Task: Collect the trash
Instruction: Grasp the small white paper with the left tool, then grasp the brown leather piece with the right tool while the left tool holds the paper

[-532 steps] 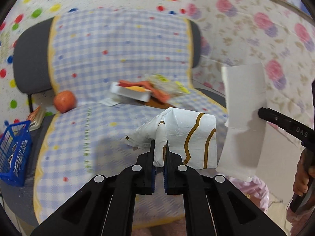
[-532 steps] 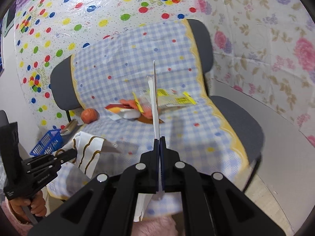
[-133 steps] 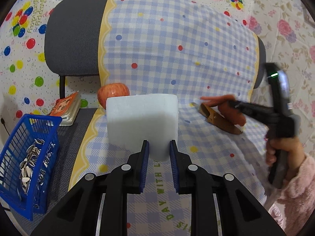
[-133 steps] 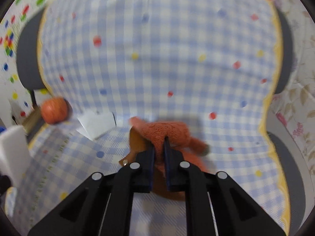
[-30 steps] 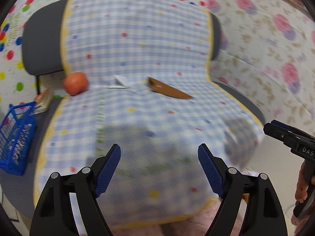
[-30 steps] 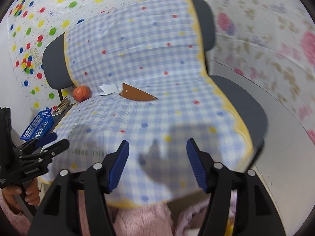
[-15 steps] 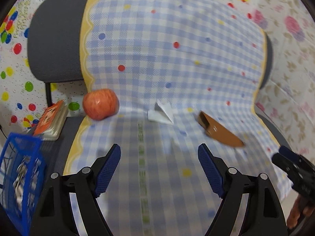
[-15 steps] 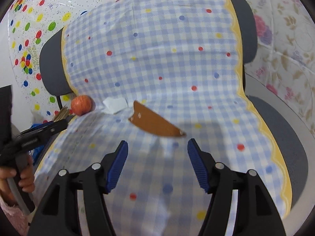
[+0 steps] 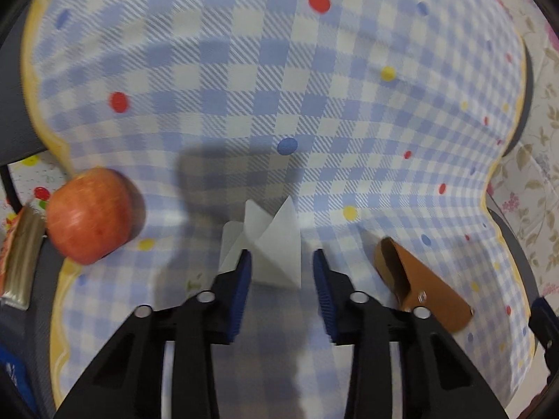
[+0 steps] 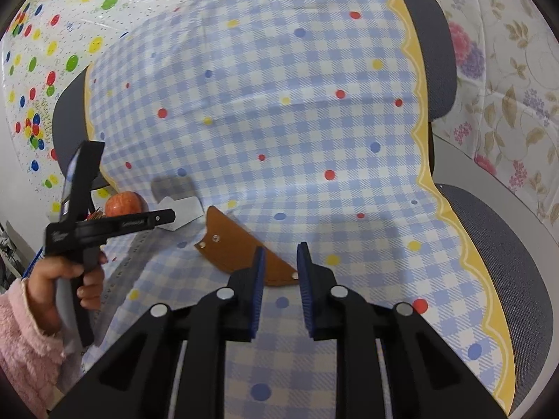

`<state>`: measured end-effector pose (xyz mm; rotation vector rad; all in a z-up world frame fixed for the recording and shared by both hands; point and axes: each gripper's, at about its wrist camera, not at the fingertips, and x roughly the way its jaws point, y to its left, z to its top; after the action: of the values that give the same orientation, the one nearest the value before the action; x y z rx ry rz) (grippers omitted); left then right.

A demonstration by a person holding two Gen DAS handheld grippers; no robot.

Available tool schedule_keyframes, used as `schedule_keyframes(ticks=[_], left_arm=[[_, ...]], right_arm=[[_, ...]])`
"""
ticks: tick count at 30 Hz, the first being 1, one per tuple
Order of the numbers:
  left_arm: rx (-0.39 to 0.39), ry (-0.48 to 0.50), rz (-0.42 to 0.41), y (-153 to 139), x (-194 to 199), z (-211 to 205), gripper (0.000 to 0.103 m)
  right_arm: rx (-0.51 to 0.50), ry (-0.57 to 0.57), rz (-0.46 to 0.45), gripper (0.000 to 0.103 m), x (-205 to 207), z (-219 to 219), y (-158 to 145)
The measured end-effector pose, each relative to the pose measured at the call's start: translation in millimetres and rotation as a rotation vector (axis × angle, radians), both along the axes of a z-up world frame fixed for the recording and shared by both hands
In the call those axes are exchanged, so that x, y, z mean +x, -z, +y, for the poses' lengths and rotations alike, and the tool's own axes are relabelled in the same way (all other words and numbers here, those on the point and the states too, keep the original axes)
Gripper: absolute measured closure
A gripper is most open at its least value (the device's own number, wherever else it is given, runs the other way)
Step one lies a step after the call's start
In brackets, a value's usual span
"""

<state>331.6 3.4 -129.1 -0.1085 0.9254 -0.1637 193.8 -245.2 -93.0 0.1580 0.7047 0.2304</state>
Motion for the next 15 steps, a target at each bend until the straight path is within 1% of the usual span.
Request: schedule_keyframes(ticks=[1,2,3,4,5,7,9,11,13,15], left_arm=[[-0.007,0.003,0.014,2,5,-1,0.075],[-0.017,0.007,0.031,5,10,-1,0.091],[-0.027,0.011,0.037,5,11,-2,0.097],[-0.039,0.014,0.032,3,8,-2,0.099],[-0.039,0.019,0.016,0,3,-2,0.101],[-0.015,0.054,-0.041,-11,-19,-5,0.101],[0.007,0.084,-0.097,-22,-49,-5,0.101],[0.022,0.092,-0.132,-28,-73,-3,0.101],[0.045,0.098,-0.157,-32,-97,1,0.101],[0.046,0.091,-0.174,-35,-117,8,0.101]], right_arm=[[0.004,0.002,0.004,0.084,1,-2,1],[0.012,0.003,0.009,0.084,2,-5,1],[0.016,-0.001,0.013,0.084,4,-6,2],[0.018,-0.008,0.020,0.079,5,-6,2],[0.019,-0.017,0.024,0.075,7,-5,2],[0.016,-0.041,0.019,0.049,9,-1,1],[0.004,-0.074,0.015,0.043,14,7,0],[0.004,-0.118,0.029,0.037,25,19,2],[0.009,-0.152,0.054,0.034,38,29,6],[0.011,-0.184,0.087,0.032,55,42,13]])
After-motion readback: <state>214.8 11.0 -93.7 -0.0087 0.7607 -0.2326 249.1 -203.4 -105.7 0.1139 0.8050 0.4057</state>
